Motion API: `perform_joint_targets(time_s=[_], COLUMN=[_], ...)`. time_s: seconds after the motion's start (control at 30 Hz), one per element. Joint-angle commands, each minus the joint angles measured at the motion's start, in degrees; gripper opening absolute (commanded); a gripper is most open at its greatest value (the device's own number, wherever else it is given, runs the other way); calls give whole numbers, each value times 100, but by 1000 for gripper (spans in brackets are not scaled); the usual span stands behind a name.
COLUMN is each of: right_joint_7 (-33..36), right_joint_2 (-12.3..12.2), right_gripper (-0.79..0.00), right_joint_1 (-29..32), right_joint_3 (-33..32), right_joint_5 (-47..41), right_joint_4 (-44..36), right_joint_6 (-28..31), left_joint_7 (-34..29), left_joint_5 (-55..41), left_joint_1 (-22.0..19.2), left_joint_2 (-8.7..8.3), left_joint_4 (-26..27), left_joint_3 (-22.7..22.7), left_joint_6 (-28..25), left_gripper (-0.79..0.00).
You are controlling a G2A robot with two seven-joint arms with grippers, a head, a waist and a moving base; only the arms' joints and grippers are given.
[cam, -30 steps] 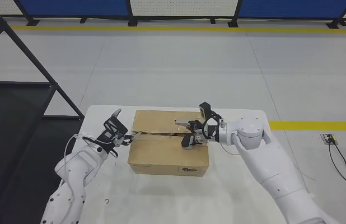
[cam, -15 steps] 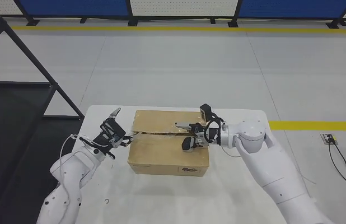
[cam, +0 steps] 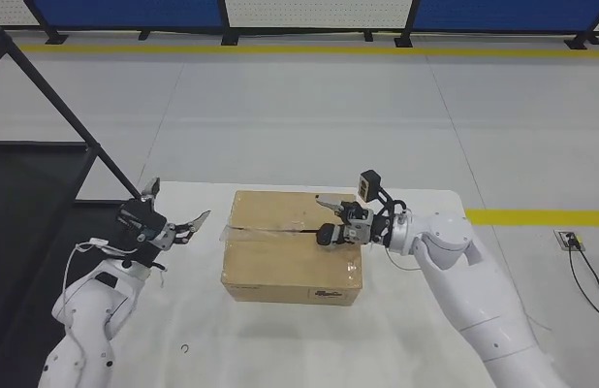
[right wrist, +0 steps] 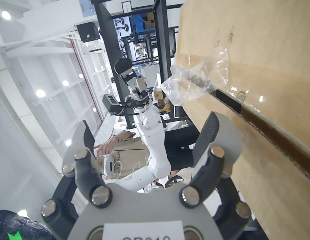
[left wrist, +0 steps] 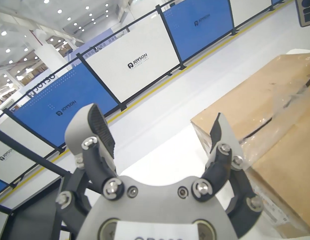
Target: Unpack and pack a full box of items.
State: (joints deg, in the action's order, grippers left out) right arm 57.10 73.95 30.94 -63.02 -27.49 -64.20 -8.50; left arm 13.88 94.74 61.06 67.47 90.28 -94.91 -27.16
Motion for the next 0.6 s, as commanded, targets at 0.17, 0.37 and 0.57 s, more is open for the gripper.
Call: perform_joint_targets(time_s=[0.17, 0.37, 0.57], right_joint_7=[-47, -129, 1], right_joint_2=[-6, 31, 0], right_gripper=[0, 0, 0], right_joint_1=[-156, -342, -365], right_joint_3=[3, 131, 105], right_joint_5=[61, 118, 207], right_joint_4=[250, 507, 649], right_joint_6=[-217, -348, -349], left_joint_7=[236, 279, 216], left_joint_5=[-23, 18, 141], left_joint_1=[494, 586, 440], left_joint_2=[-78, -129, -166], left_joint_4=[97, -25, 23], left_joint_3=[-440, -498, -341], left_joint_6=[118, -11, -144], left_gripper=[0, 0, 0])
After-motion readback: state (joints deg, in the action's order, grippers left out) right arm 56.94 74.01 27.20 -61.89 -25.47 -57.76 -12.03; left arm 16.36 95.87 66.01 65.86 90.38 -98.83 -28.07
